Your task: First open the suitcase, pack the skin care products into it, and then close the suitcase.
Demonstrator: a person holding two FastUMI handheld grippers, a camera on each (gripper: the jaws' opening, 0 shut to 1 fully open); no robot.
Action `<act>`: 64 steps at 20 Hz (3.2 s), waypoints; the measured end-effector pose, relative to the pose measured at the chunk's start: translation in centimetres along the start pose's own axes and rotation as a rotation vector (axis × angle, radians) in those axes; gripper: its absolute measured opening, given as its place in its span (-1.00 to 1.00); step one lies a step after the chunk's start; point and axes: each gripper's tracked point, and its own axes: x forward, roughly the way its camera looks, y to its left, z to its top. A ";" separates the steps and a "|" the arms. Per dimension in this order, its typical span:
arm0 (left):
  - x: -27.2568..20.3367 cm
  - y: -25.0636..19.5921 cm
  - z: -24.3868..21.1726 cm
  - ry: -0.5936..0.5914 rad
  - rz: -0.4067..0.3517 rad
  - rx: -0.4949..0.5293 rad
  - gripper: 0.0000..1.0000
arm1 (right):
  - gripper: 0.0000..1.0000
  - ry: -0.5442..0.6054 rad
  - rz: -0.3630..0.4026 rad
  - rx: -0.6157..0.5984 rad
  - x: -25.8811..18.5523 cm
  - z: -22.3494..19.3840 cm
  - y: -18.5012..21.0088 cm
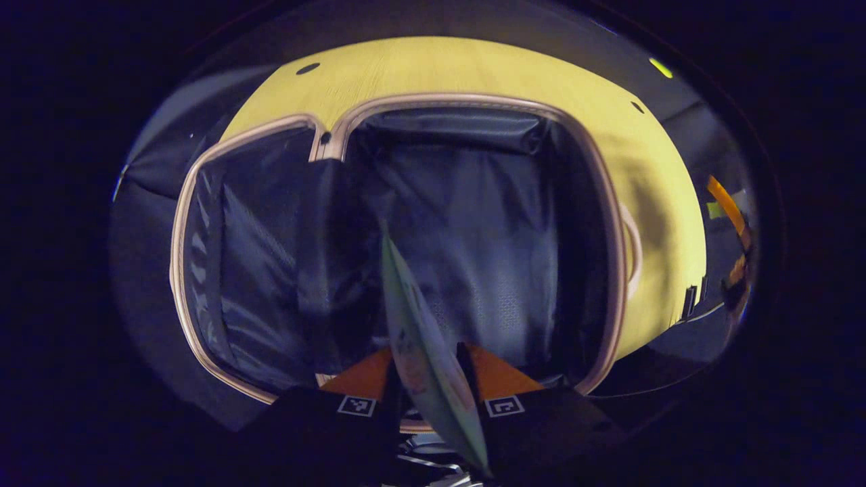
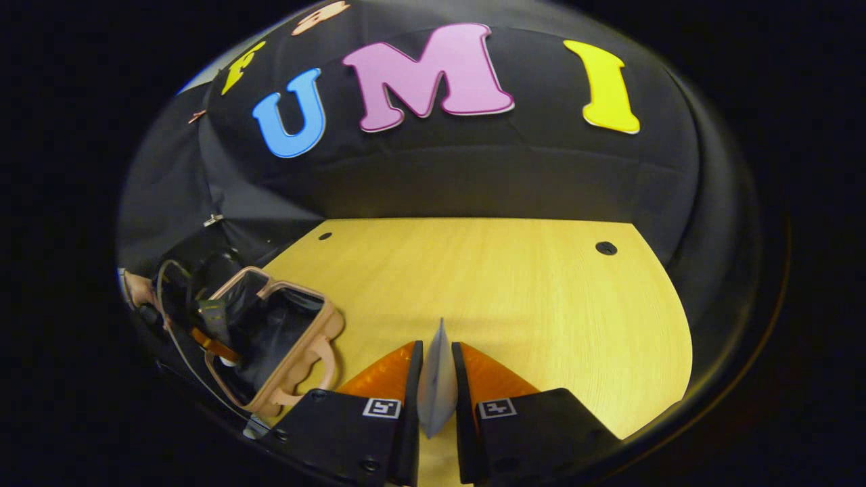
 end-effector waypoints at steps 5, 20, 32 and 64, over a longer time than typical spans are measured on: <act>2.7 -0.7 -1.7 0.080 -0.050 -0.107 0.01 | -0.54 0.044 0.047 -0.064 -0.5 -1.1 5.1; -10.9 12.5 -0.5 -0.503 -0.053 -0.194 0.65 | -0.46 0.732 0.197 0.072 6.0 -14.7 27.9; -11.7 30.0 -0.9 -0.628 0.114 -0.499 0.65 | 0.96 0.691 0.125 0.273 6.6 -14.0 31.4; -14.7 31.8 6.9 -0.636 0.052 -0.446 -0.81 | 0.94 0.247 0.113 0.229 -2.1 -3.0 21.0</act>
